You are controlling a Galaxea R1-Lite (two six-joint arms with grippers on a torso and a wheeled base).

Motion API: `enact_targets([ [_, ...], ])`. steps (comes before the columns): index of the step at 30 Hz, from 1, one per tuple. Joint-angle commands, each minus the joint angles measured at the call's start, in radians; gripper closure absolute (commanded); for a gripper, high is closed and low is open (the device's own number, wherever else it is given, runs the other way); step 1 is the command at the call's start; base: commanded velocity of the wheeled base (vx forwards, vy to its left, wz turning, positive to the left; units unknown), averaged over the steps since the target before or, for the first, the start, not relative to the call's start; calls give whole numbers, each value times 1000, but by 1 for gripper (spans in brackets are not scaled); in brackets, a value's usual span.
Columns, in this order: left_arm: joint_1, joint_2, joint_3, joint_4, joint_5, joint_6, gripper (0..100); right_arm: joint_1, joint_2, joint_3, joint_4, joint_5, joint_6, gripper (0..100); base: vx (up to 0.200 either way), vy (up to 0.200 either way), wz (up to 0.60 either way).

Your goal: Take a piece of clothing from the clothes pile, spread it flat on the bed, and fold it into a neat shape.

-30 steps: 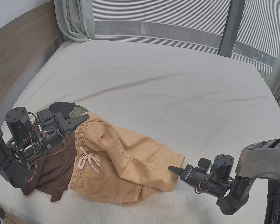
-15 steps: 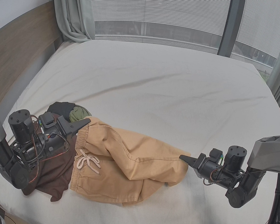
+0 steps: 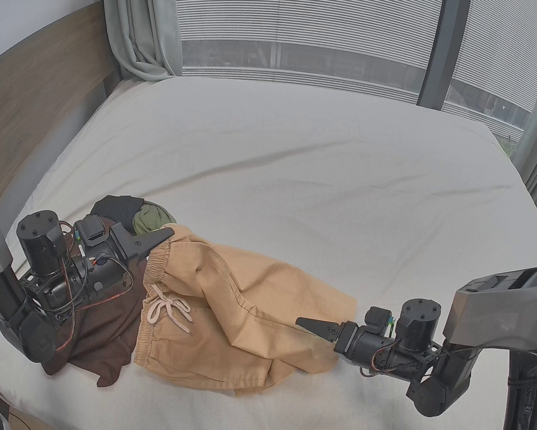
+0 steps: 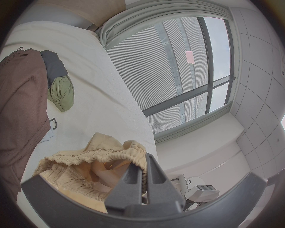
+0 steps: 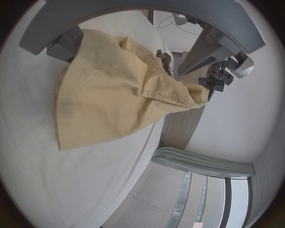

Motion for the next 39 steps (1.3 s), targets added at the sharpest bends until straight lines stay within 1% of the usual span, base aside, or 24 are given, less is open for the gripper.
enact_targets([
  [1,1,1,0,0,0,-2,100,28,26,-13,-1,-4,0,0,0,0,0],
  [5,1,2,-2,0,0,-2,100,30,29,-10,-1,-4,0,0,0,0,0],
  [10,0,2,-2,0,0,-2,100,28,48,-13,-3,-7,-38,0,0,0,0],
  [12,1,2,-2,0,0,-2,100,28,52,-17,-4,-8,-40,0,0,0,0],
  [13,1,2,-2,0,0,-2,100,28,54,-21,-4,-10,-40,100,0,0,0],
  [18,0,2,-2,0,0,-2,100,19,54,-38,-1,-42,-40,100,0,0,0],
  [27,-2,1,1,0,-2,-5,100,-1,25,-13,-6,-47,-40,100,0,0,0],
  [34,-13,-8,9,0,-11,-2,100,-70,-153,76,1,-42,-43,100,0,0,0],
  [35,-13,-8,9,0,-11,-2,100,-70,-153,76,1,-42,-43,100,0,0,0],
  [36,-17,-8,9,0,-13,0,100,-85,-198,99,1,-39,-43,100,0,0,0],
  [39,-23,-12,10,0,-28,6,100,-99,-267,135,1,-33,-43,100,0,0,0],
])
